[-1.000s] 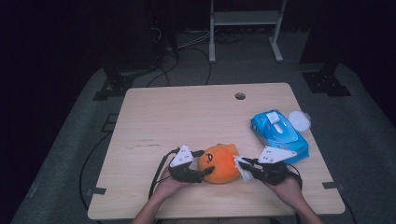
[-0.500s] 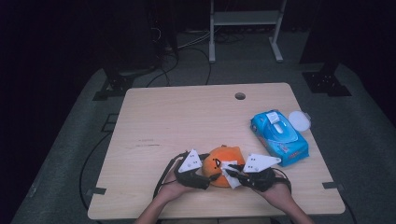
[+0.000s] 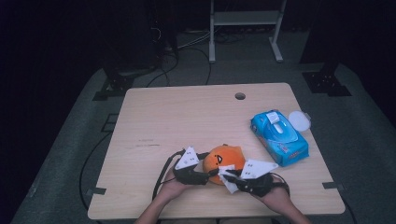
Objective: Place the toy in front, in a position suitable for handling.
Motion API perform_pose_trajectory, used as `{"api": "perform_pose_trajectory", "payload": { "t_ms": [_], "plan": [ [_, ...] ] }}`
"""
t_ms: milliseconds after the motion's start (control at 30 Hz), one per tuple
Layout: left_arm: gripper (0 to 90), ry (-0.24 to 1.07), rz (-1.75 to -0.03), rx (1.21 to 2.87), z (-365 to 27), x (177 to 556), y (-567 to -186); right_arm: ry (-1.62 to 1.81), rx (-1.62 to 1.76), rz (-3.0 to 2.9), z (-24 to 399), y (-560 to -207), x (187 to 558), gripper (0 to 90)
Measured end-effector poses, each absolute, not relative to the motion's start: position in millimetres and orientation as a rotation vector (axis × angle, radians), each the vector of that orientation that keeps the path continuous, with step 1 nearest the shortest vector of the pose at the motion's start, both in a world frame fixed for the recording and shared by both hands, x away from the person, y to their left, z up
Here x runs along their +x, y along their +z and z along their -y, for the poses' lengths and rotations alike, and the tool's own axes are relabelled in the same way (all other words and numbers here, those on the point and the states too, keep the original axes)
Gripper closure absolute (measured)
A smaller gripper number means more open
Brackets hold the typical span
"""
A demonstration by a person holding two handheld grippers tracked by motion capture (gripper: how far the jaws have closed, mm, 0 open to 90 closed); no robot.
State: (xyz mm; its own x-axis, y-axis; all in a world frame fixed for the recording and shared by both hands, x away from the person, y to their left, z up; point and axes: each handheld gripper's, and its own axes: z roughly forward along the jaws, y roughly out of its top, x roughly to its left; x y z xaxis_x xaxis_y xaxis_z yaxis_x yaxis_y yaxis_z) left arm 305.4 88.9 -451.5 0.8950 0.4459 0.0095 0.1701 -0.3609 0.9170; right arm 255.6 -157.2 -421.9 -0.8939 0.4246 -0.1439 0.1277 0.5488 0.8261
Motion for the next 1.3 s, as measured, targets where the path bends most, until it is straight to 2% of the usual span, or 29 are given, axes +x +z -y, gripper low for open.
{"api": "perform_pose_trajectory", "payload": {
  "t_ms": [133,233,300,367,400,467,567,633,700,833,933,1033,1067,1100,1300],
  "plan": [
    [34.8,0.302,-0.455,1.942,-93,307,-455,1.279,0.504,-2.439,162,-418,261,79.1],
    [34.6,0.303,-0.442,1.945,-94,307,-456,1.311,0.643,-2.369,190,-416,275,79.1],
    [33.6,0.307,-0.448,1.952,-93,307,-454,1.306,0.664,-2.360,195,-416,276,79.2],
    [21.8,0.255,-0.494,1.936,-92,309,-451,1.292,0.704,-2.367,203,-420,276,80.0],
    [21.5,0.255,-0.494,1.936,-92,309,-451,1.292,0.704,-2.367,203,-420,276,80.0],
    [25.3,0.258,-0.488,1.932,-90,308,-451,1.290,0.679,-2.377,200,-422,273,80.6],
    [30.3,0.334,-0.436,1.952,-84,301,-453,1.348,0.624,-2.398,181,-416,266,80.5],
    [30.7,0.363,-0.413,1.973,-82,298,-452,1.333,0.601,-2.403,176,-416,265,79.9],
    [31.9,0.398,-0.380,1.997,-83,295,-454,1.223,0.535,-2.401,161,-421,261,75.8],
    [32.6,0.401,-0.356,2.012,-81,294,-454,1.181,0.476,-2.373,158,-426,256,69.0],
    [32.2,0.413,-0.345,2.024,-79,292,-455,1.165,0.464,-2.364,155,-430,254,68.4],
    [32.2,0.422,-0.339,2.029,-80,291,-456,1.145,0.460,-2.367,154,-432,253,72.2],
    [32.2,0.422,-0.336,2.032,-81,292,-456,1.126,0.471,-2.371,155,-430,254,78.9],
    [32.3,0.407,-0.345,2.018,-81,292,-457,1.125,0.478,-2.378,157,-428,255,80.7],
    [32.2,0.406,-0.348,2.014,-82,293,-458,1.153,0.605,-2.345,179,-418,261,82.8]
  ]
}}
